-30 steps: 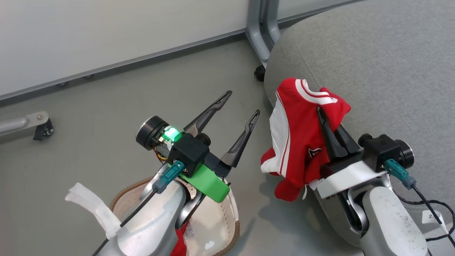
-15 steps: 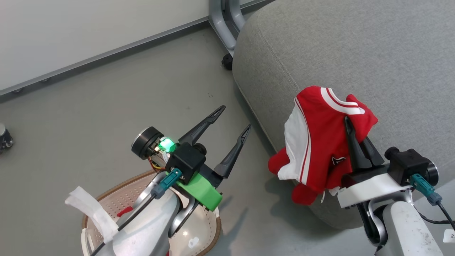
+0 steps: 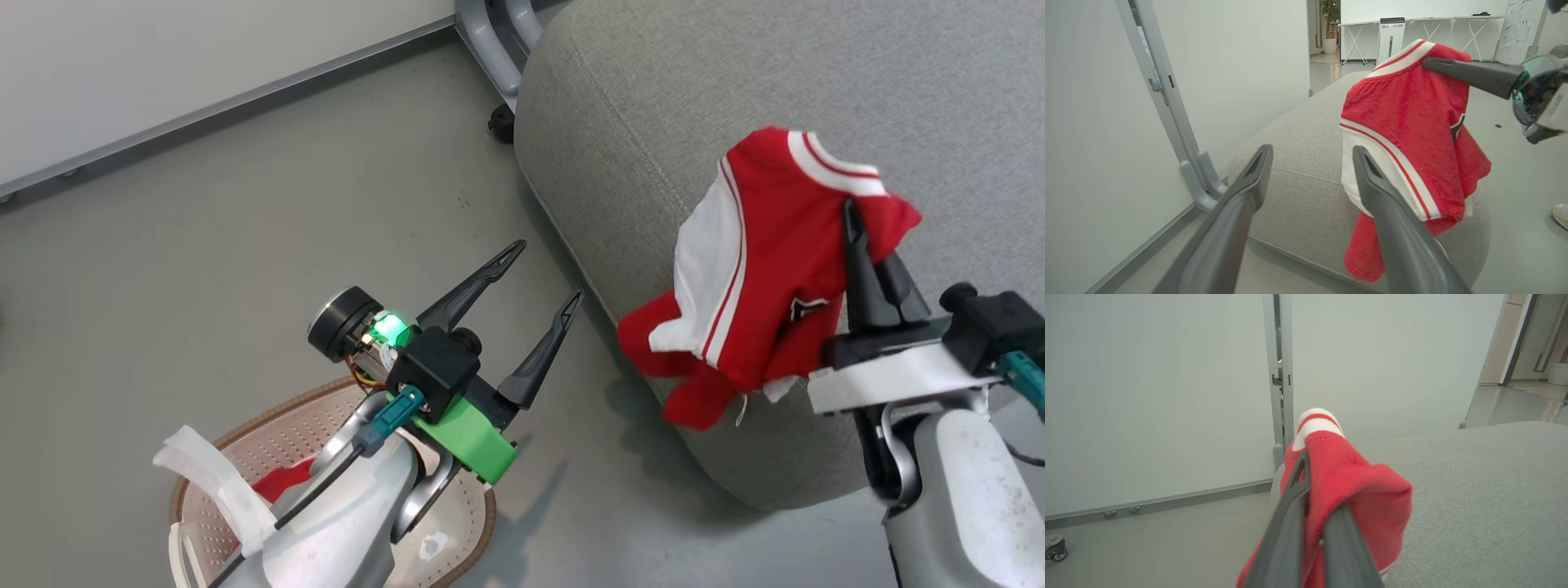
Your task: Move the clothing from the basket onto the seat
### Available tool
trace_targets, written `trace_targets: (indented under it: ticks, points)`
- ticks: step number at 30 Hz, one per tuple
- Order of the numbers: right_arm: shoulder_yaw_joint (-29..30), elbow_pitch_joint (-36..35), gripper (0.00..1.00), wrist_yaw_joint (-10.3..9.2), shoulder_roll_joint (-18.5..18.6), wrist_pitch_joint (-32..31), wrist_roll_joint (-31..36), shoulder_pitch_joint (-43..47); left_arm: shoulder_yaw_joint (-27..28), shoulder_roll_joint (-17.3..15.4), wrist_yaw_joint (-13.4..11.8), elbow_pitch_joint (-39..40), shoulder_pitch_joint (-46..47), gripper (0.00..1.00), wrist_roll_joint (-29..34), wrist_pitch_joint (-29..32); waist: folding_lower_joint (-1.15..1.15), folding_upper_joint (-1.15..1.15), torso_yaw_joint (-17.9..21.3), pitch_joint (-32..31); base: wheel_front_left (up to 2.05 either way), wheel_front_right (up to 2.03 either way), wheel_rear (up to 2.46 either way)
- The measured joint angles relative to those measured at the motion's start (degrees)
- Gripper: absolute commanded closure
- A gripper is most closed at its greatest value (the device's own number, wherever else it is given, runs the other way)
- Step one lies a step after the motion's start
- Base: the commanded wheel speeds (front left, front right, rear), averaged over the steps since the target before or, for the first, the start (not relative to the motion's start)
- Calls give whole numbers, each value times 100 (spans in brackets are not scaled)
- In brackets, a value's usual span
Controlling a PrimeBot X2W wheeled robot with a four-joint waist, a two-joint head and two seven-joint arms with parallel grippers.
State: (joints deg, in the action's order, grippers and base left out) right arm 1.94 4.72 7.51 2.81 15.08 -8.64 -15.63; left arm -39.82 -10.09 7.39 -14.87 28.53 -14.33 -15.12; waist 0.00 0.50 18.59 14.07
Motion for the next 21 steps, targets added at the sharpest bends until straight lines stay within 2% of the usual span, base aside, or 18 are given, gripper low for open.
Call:
trace_targets:
  ticks: [8,21]
  points:
    - [478,83,100,0,0,0,168,-1144,-112,-91,0,81,181,0,0,0,0,0,-41,324,0,0,0]
    - [1530,141,100,1,41,0,1087,-3377,-360,-400,0,298,761,0,2,0,0,0,-239,1393,0,0,0]
